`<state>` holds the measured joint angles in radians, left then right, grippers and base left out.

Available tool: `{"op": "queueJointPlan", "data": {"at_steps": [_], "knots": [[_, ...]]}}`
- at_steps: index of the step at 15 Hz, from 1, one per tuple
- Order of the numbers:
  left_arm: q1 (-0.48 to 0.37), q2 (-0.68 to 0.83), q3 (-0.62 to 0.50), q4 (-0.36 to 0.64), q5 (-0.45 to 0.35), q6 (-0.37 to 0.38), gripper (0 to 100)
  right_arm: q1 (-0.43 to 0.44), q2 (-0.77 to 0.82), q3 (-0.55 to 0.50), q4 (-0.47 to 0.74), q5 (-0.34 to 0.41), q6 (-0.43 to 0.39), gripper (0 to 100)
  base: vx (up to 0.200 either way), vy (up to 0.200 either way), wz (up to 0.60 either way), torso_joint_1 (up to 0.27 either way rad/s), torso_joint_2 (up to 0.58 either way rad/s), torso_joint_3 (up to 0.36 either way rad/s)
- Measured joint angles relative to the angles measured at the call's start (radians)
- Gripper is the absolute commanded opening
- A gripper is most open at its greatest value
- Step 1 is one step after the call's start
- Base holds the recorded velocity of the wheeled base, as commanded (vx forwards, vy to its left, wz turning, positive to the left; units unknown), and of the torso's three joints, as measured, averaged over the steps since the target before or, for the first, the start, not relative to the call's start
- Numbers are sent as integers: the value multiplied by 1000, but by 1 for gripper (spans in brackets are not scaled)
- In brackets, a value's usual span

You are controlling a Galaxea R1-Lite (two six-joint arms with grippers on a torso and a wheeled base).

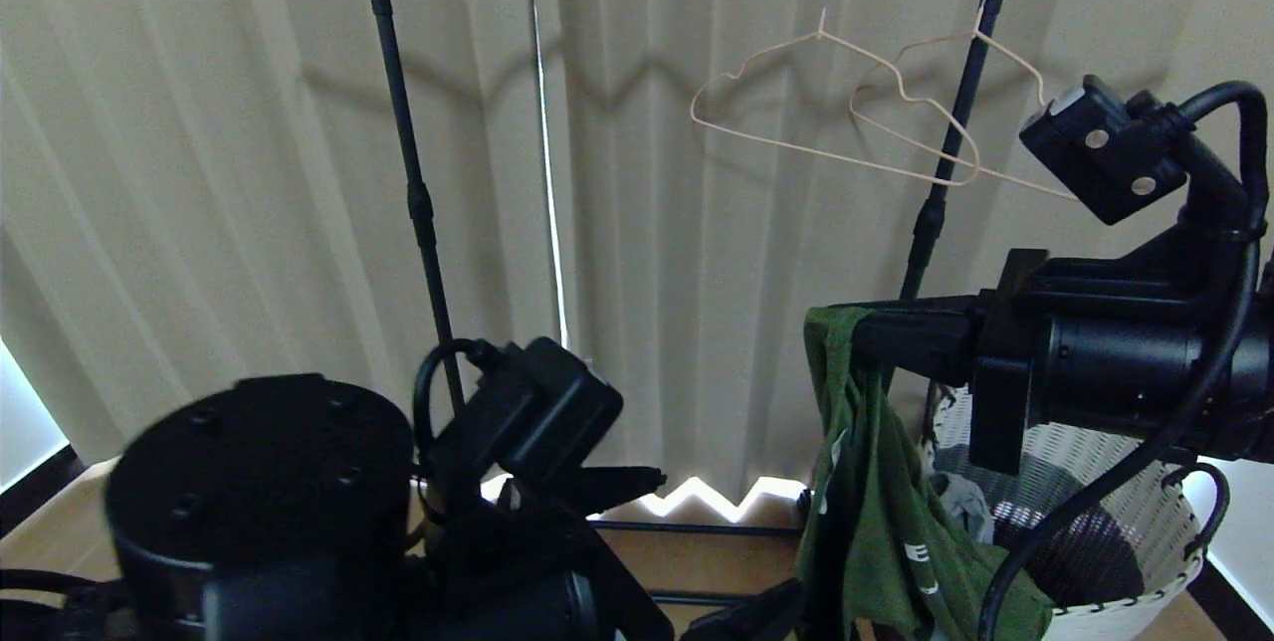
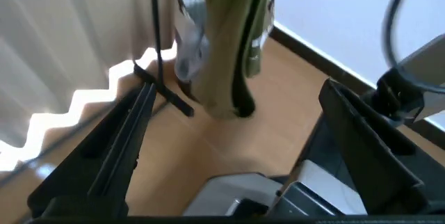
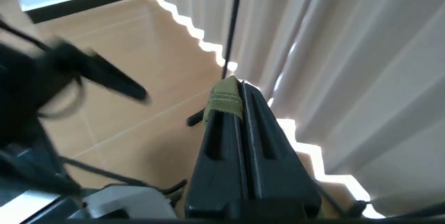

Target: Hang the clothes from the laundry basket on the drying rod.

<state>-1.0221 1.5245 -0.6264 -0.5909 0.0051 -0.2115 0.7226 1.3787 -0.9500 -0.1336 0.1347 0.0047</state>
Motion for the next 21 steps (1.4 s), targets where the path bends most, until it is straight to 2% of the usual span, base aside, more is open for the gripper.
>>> {"op": "queueJointPlan", "data": {"at_steps": [6,10,13,20,21], "knots": [[-16,254,-56,-117,131,-103,100,44,-4,10,-1,5,14,0,0,0,0,0,0,0],[7,361,-110,-126,140,-157,100,48,-9,10,-1,5,15,0,0,0,0,0,0,0],[10,401,-111,-124,145,-159,100,50,-21,4,-3,5,21,0,0,0,0,0,0,0],[35,420,-29,-121,193,-155,100,50,-63,0,-3,5,23,0,0,0,0,0,0,0],[39,420,-22,-121,194,-155,0,50,-67,2,-2,5,24,0,0,0,0,0,0,0]]}}
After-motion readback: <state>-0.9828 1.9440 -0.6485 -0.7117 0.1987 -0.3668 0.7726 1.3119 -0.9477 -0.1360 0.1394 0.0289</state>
